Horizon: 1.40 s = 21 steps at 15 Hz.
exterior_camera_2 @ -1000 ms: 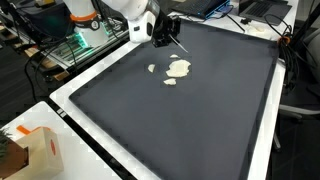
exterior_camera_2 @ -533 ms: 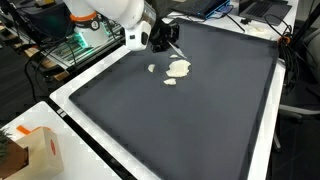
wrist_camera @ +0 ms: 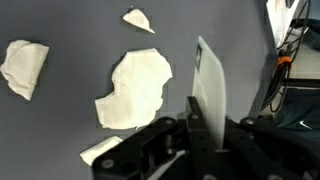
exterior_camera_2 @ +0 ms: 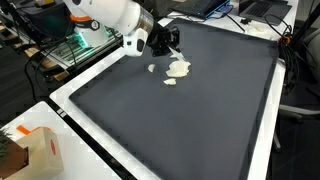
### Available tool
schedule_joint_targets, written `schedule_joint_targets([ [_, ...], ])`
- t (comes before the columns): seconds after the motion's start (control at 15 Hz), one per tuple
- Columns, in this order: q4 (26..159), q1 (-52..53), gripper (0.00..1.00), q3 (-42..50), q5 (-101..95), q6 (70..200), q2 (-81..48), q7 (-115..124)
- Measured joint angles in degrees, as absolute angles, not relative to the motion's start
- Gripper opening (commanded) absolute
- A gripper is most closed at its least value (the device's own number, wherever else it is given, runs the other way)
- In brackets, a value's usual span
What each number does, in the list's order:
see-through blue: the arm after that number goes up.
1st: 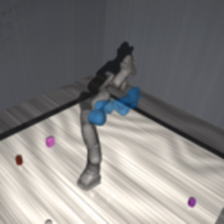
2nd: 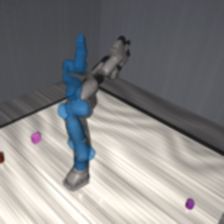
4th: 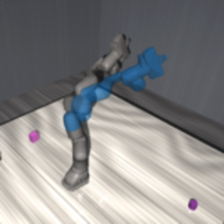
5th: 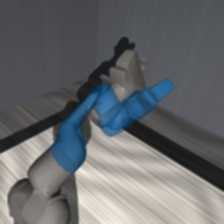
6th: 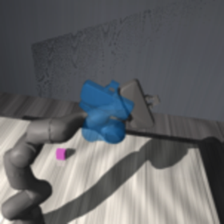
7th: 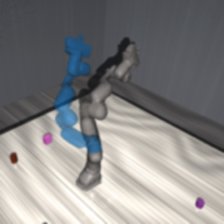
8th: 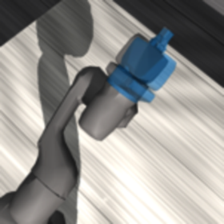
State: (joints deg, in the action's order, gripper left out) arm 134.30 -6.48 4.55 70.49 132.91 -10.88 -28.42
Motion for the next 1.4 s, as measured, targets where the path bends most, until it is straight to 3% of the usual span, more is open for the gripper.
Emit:
schedule_joint_targets([
  [1.4, 133.4, -6.8, 0.01, 5.6, 80.7, 134.8, -12.4, -23.1],
])
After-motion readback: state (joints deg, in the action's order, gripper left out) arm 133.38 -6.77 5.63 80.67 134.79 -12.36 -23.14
